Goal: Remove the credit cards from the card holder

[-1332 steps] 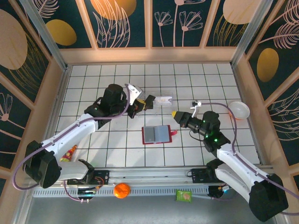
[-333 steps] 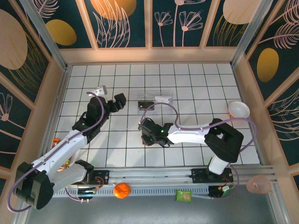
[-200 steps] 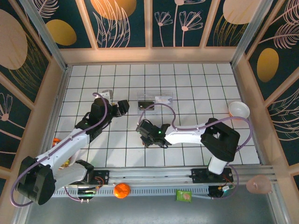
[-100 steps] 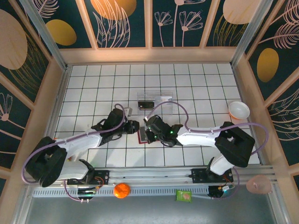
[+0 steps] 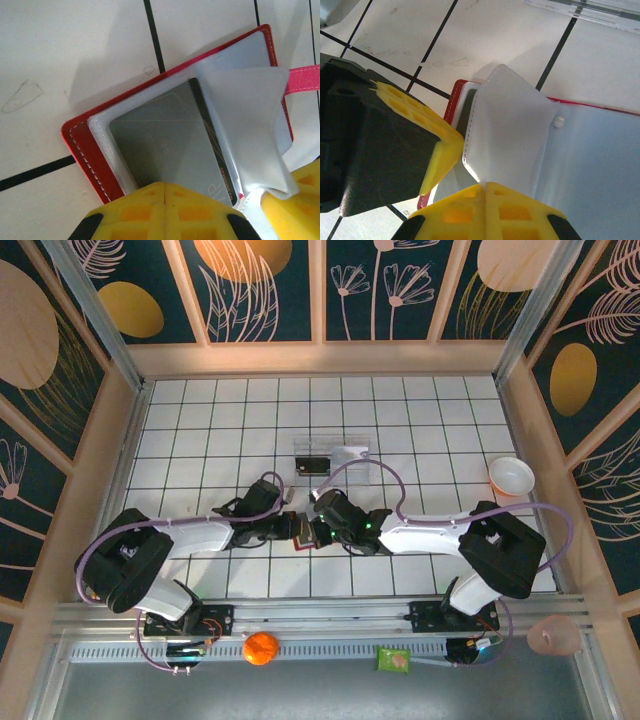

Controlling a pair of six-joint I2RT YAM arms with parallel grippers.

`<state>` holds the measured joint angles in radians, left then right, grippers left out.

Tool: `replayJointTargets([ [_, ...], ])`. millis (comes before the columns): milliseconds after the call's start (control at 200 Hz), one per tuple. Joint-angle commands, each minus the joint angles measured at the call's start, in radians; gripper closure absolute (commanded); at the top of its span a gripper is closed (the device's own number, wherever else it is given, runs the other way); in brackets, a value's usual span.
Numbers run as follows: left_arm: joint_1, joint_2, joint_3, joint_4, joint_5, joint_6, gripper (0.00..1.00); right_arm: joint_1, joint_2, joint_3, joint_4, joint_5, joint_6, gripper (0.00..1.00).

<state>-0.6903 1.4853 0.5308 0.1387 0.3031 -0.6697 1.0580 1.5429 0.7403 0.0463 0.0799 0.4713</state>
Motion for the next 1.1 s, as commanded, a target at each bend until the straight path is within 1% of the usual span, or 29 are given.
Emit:
replayJointTargets([
  [0, -0.002, 0.044, 0.014, -0.078, -0.033, 0.028, 1.0, -0.002, -0.017, -0.01, -0.037, 0.06, 0.058, 1.0],
  [25, -0.003, 0.053, 0.014, -0.081, -0.034, 0.032, 1.0, -0.002, -0.02, -0.009, -0.056, 0.08, 0.07, 1.0],
  [65, -0.003, 0.064, 0.014, -0.085, -0.039, 0.033, 1.0, -0.002, -0.026, -0.012, -0.086, 0.114, 0.093, 0.97],
  [125, -0.003, 0.07, 0.015, -0.082, -0.041, 0.034, 1.0, -0.005, -0.034, -0.017, -0.142, 0.169, 0.133, 0.91],
  [300, -0.003, 0.059, 0.024, -0.081, -0.056, 0.039, 1.0, -0.027, -0.099, -0.074, -0.276, 0.289, 0.248, 0.77],
  [340, -0.003, 0.058, 0.03, -0.088, -0.06, 0.045, 1.0, -0.038, -0.129, -0.088, -0.304, 0.32, 0.269, 0.71],
  [405, -0.003, 0.054, 0.039, -0.088, -0.061, 0.053, 1.0, -0.059, -0.198, -0.111, -0.315, 0.337, 0.265, 0.61],
  [475, -0.003, 0.052, 0.052, -0.09, -0.059, 0.059, 1.0, -0.075, -0.264, -0.109, -0.301, 0.334, 0.226, 0.58],
  [515, -0.003, 0.05, 0.059, -0.091, -0.06, 0.06, 1.0, -0.084, -0.305, -0.107, -0.264, 0.303, 0.176, 0.58],
  [560, -0.003, 0.049, 0.063, -0.09, -0.062, 0.063, 1.0, -0.104, -0.338, -0.097, -0.207, 0.213, 0.11, 0.58],
  [616, -0.003, 0.047, 0.072, -0.095, -0.062, 0.067, 1.0, -0.134, -0.342, -0.074, -0.154, 0.081, 0.059, 0.59],
  [706, -0.003, 0.043, 0.083, -0.098, -0.062, 0.073, 1.0, -0.154, -0.284, -0.028, -0.065, -0.139, 0.0, 0.61],
  [771, -0.003, 0.04, 0.086, -0.104, -0.066, 0.074, 1.0, -0.155, -0.202, 0.028, -0.05, -0.229, -0.008, 0.63],
  [816, -0.003, 0.037, 0.088, -0.108, -0.07, 0.073, 1.0, -0.155, -0.142, 0.06, -0.048, -0.267, -0.008, 0.66],
  [956, -0.003, 0.027, 0.077, -0.101, -0.06, 0.066, 1.0, -0.155, -0.019, 0.095, -0.055, -0.312, 0.019, 0.74],
  [1036, -0.003, 0.026, 0.072, -0.094, -0.052, 0.062, 1.0, -0.154, 0.026, 0.102, -0.101, -0.296, 0.036, 0.77],
  [1096, -0.003, 0.026, 0.072, -0.09, -0.048, 0.058, 1.0, -0.154, 0.031, 0.088, -0.137, -0.265, 0.051, 0.8],
])
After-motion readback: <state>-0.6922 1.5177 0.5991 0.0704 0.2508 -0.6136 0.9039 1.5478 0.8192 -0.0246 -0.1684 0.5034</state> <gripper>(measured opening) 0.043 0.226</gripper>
